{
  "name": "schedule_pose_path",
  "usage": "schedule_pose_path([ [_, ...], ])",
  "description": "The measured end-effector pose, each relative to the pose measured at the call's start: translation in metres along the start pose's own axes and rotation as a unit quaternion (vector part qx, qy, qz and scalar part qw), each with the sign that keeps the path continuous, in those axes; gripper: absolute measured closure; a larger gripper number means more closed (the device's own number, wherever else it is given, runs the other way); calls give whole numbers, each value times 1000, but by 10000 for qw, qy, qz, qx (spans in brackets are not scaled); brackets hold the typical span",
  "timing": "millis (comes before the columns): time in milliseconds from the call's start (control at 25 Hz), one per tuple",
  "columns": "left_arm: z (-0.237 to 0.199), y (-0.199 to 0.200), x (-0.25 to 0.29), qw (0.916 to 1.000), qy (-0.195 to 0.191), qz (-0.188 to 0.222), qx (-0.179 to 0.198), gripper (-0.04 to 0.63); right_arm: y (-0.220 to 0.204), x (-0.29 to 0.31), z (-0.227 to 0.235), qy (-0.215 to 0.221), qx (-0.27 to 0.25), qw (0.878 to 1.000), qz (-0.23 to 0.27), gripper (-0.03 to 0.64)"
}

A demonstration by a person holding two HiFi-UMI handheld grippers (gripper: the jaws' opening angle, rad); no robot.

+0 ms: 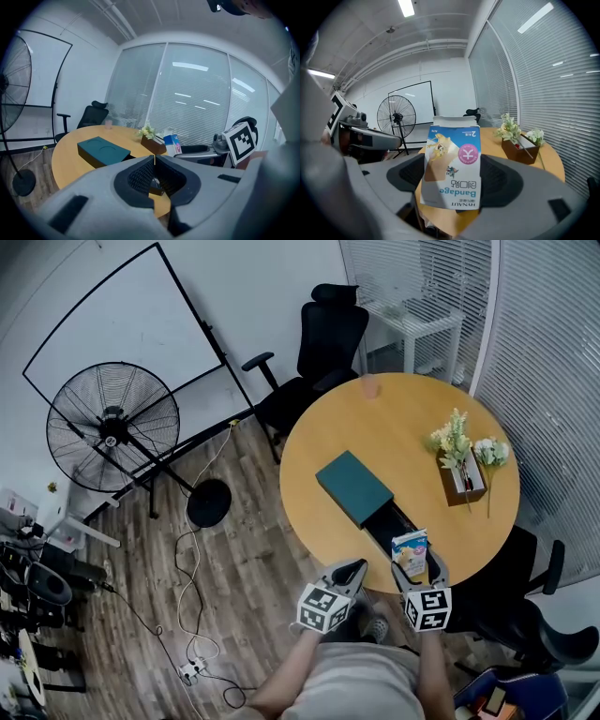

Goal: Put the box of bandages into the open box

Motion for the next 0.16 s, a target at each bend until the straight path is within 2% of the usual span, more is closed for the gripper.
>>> schedule_pose_path([
  [160, -4, -1, 1, 10000, 18, -10, -3, 583, -1, 3, -1, 13, 3, 10000, -2, 250],
])
Point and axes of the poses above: the fingertips, and each gripper's own axes: x forward along the fingers, z to its right, y out of its top, the point moved 5 cm from there along -x, backward along the fingers, and after that the axes turned 4 degrees about y, right-handed, at the moved point
